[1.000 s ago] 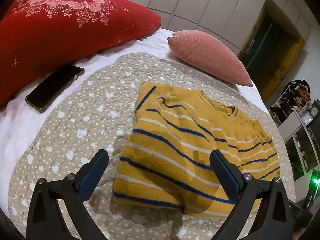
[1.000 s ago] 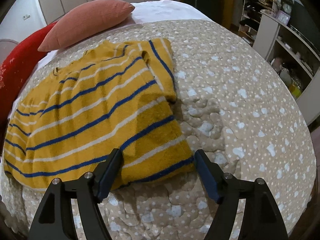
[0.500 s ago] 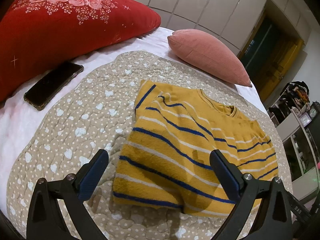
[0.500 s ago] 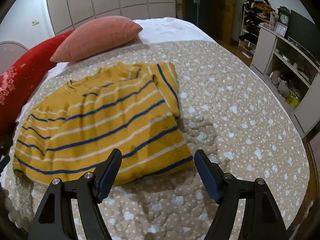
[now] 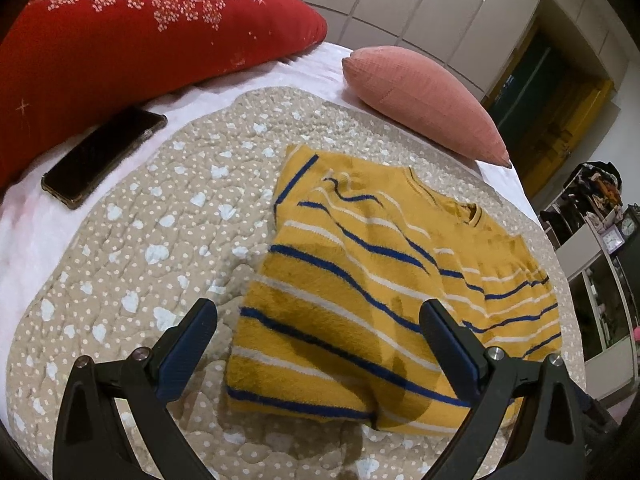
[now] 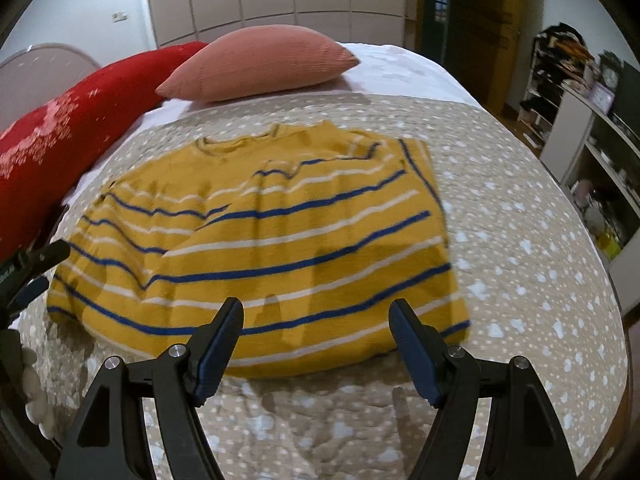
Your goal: Fold small clothes
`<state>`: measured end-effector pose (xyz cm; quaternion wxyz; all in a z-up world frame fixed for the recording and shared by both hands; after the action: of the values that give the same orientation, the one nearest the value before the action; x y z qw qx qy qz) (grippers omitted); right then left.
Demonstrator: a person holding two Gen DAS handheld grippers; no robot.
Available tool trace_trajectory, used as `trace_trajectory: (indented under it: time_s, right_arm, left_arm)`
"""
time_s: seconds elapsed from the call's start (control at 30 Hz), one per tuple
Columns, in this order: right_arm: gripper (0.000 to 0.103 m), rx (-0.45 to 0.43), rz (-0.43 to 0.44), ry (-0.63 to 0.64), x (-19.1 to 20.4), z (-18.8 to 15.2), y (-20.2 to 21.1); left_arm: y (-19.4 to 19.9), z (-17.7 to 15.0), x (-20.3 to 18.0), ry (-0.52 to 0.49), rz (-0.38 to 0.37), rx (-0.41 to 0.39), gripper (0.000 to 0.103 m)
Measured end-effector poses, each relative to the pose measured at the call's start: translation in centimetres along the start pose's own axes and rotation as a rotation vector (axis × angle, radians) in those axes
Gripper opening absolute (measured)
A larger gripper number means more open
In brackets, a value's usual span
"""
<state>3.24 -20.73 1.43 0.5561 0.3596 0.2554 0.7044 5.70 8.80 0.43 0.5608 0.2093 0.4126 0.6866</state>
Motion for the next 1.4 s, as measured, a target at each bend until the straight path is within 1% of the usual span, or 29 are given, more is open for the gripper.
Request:
trace_trajectory:
  time_s: [0.27,0.4,0.67,0.87,0.93,1.0,1.03,1.1,1.17,1.2,1.3,1.4]
  right_arm:
    - [0.079,0.034,0.022,0.005,0.7,-0.8,-1.4]
    - [0.079,0.045,0.033,-0.006,0.5,-1.1,-1.8]
    - [0.079,0.058,0.043,-0.012,0.2,-1.5,-2.4]
    - [0.080,0.062,0.050,-0.019,0.0,-1.6,-2.9]
    - [0.080,0.062,0.053,-0.020,-0.1,-1.6,-3.0]
    - [0.080,0.060,0.055,-0.023,-0.3,-1.6,-3.1]
    - [0.080,0.059,0.057,-0.024,-0.3,-1.6,-3.2]
    - [0.080,0.059,0.058,-0.024,-0.4,-1.7,-3.3]
    - [0.080,0.058,0.058,-0.023,-0.4,-1.7,-3.3]
    - [0.080,0.058,0.058,-0.022,-0.4,-1.7,-3.4]
    - [0.080,0.059,0.053,-0.016,-0.4,-1.8,-3.4]
    - [0.080,0.060,0.048,-0.012,-0.4,-1.9,-3.5]
  left_arm:
    - [-2.0,-0.6,-1.0,0.008,-0.066,0.086,0.101]
    - [-2.5,-0.8,-1.2,0.016,-0.067,0.100,0.101]
    - [-3.0,-0.9,-1.6,0.020,-0.061,0.103,0.101]
    - [-3.1,-1.0,-2.0,0.006,-0.066,0.103,0.101]
    - [-3.0,-0.9,-2.2,-0.003,-0.068,0.100,0.092]
    - [-2.9,-0.9,-2.4,-0.015,-0.062,0.096,0.073]
    - [-2.8,-0.9,-2.5,-0.018,-0.058,0.091,0.067]
    - [-2.6,-0.7,-2.5,-0.019,-0.062,0.078,0.042]
    - [-2.2,-0.5,-2.5,-0.017,-0.078,0.062,0.033]
    - [-1.9,-0.4,-2.5,-0.021,-0.071,0.045,0.029]
    - [-1.3,-0.1,-2.6,-0.032,-0.070,0.019,0.026]
    - [-1.2,-0.1,-2.6,-0.030,-0.074,0.020,0.025]
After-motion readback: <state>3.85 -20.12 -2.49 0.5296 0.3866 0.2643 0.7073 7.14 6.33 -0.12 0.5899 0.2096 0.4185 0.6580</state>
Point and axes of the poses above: each gripper's, at about its wrist camera, not at the fingertips, and y roughly against the way its jaws point, x to its left, z to its top, the point moved 6 cm from there along -y, roughly the way its jaws point, and after that the axes turned 12 degrees about z, right-handed, at the moved point
